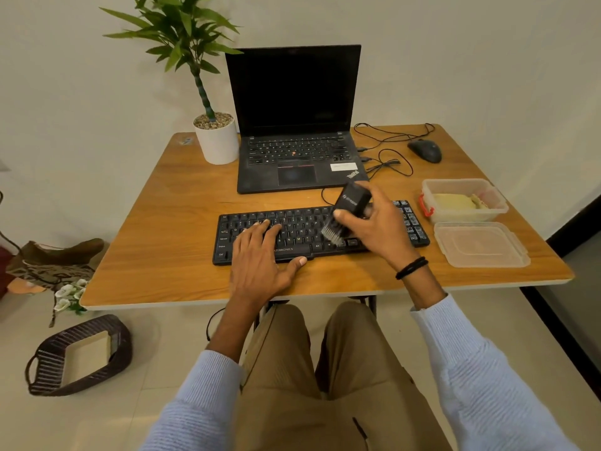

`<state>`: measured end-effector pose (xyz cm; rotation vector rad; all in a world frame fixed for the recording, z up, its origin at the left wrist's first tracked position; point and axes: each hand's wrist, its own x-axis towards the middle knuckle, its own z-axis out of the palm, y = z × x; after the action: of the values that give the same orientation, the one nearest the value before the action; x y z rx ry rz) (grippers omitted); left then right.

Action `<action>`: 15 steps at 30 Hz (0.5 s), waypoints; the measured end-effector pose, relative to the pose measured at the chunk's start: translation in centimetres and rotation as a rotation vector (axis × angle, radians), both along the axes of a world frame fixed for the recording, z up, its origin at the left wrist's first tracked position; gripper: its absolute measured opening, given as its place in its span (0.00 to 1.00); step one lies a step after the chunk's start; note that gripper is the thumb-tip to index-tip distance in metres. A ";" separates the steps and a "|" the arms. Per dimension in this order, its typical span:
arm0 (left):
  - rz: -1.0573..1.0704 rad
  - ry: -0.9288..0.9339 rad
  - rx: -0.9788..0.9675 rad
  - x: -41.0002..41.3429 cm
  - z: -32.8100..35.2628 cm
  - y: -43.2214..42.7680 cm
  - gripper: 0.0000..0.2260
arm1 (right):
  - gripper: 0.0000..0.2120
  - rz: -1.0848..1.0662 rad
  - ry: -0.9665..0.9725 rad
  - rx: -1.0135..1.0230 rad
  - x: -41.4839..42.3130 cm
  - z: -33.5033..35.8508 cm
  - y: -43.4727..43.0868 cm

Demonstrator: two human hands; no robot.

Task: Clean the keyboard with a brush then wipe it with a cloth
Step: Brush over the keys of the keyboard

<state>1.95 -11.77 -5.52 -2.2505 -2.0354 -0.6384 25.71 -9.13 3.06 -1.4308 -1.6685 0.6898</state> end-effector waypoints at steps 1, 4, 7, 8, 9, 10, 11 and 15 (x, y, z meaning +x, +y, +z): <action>-0.003 0.000 0.003 0.0 0.0 0.0 0.42 | 0.28 -0.054 0.090 -0.007 0.6 -0.1 0.1; -0.017 0.027 -0.018 0.1 0.1 0.3 0.44 | 0.29 -0.159 0.232 -0.006 2.2 -0.3 0.4; -0.068 0.051 -0.086 0.6 0.6 0.7 0.48 | 0.29 -0.201 0.224 0.005 2.8 -0.2 0.5; -0.091 0.061 -0.101 0.9 0.9 0.9 0.48 | 0.29 -0.216 0.203 0.009 2.8 -0.3 0.5; -0.112 0.070 -0.104 1.2 1.2 1.1 0.48 | 0.29 -0.230 0.170 0.012 2.8 -0.3 0.5; -0.132 0.077 -0.098 1.6 1.5 1.4 0.48 | 0.29 -0.242 0.134 0.019 2.7 -0.3 0.5; -0.146 0.080 -0.087 2.0 1.8 1.7 0.48 | 0.27 -0.253 0.092 0.023 2.5 -0.3 0.5; -0.160 0.064 -0.017 3.6 2.1 2.3 0.41 | 0.23 -0.146 -0.102 -0.058 0.5 -1.0 0.0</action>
<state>5.56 -9.47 -3.38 -2.4278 -1.8536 -0.5522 26.16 -9.15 2.05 -1.6355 -1.6128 0.5962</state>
